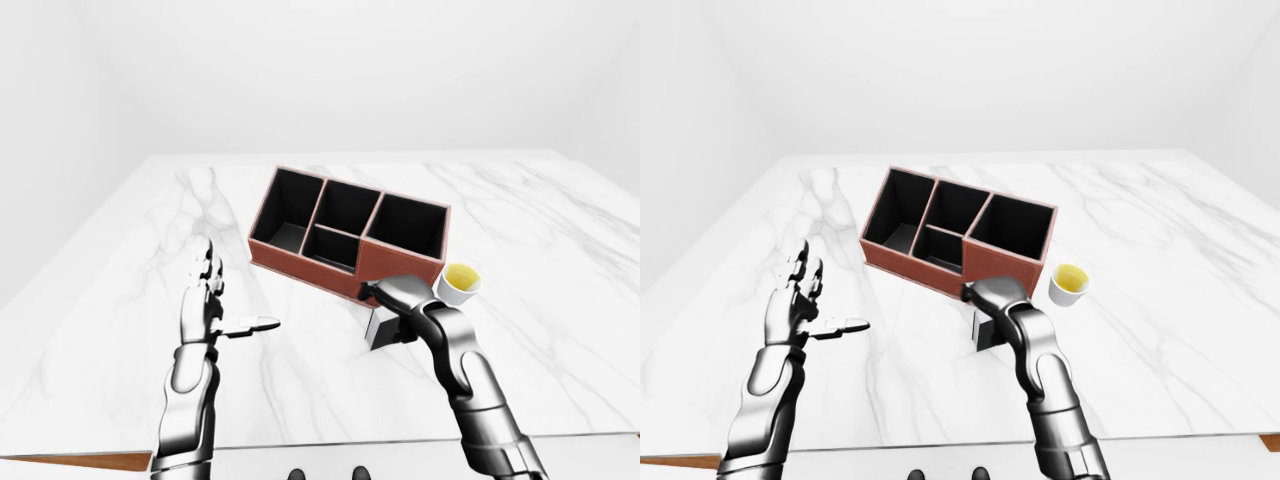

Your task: Pick up the book and place it in the right compartment of the caddy.

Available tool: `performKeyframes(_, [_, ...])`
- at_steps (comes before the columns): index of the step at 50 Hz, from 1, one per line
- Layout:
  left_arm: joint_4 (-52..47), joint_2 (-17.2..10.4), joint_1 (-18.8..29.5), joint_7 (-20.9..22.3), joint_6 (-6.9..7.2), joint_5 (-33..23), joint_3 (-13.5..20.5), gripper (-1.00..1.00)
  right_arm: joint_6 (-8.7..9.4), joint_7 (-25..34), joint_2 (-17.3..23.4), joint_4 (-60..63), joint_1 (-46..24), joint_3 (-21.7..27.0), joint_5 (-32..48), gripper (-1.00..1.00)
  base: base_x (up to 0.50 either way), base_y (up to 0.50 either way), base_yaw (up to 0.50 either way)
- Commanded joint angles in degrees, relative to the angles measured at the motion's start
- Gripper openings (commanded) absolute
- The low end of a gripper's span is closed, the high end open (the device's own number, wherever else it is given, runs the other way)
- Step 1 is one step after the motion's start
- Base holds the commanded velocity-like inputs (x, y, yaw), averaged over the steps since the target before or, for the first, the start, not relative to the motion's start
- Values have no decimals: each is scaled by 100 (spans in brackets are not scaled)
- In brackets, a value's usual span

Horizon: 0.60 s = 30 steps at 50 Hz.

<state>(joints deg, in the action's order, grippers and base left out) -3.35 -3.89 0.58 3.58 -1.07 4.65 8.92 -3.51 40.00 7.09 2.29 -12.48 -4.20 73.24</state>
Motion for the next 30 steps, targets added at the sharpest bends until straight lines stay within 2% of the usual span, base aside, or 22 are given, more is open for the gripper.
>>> performKeyframes(1, [19,-4,-26,23,-31,31,23,100,83,0,36,-211,-86,39,36,28,0,0,0])
performKeyframes(30, [-34,-17,-80,67,-29,84,96,100,174,0,116,-671,-205,65,124,28,0,0,0])
